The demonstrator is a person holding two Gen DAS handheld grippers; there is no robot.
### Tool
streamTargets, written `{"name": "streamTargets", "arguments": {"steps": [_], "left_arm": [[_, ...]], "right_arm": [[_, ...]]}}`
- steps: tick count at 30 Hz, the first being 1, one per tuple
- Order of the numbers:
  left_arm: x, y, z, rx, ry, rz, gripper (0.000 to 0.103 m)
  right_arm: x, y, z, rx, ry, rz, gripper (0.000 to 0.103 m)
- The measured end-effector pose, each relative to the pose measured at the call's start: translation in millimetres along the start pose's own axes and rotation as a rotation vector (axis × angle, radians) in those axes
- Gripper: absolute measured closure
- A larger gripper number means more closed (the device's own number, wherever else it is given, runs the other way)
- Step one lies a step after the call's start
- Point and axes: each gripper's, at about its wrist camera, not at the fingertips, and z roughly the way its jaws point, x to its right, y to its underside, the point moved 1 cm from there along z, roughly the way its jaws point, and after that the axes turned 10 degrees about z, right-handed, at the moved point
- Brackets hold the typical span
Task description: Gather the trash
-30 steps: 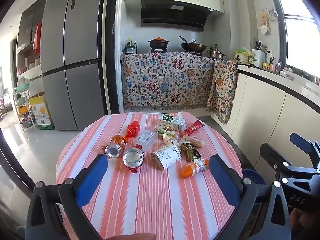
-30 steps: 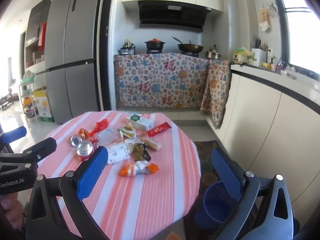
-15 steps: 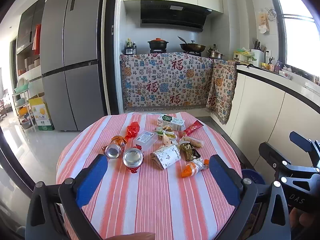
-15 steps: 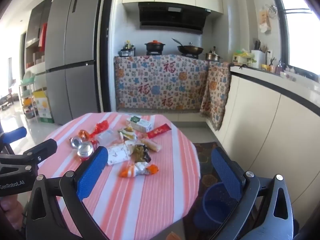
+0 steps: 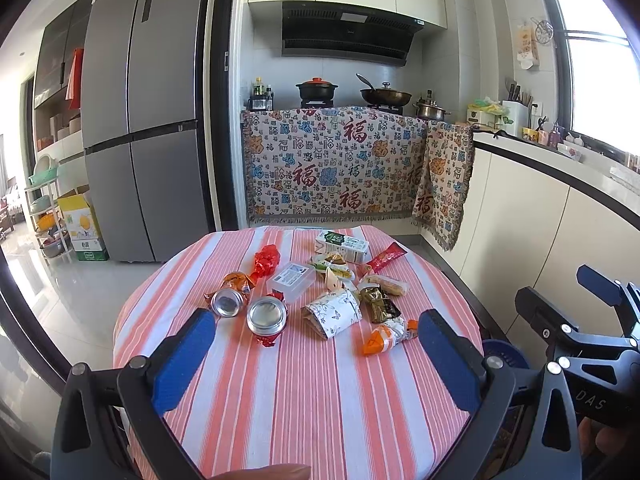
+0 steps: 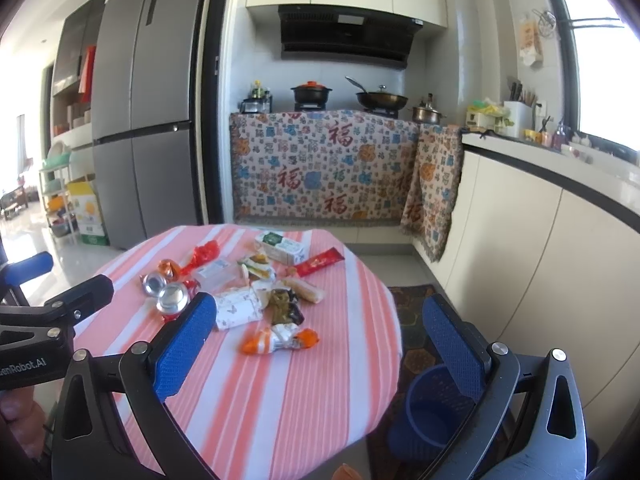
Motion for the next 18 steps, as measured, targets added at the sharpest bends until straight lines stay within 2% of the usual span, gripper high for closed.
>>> {"name": "streamTargets", "arguments": {"steps": [18], "left_arm": [[0.2, 0.3, -0.2, 0.001, 0.001, 0.002, 0.0]], "right_arm": [[-0.6, -1.0, -1.0, -0.002, 0.003, -0.009, 0.0]]}}
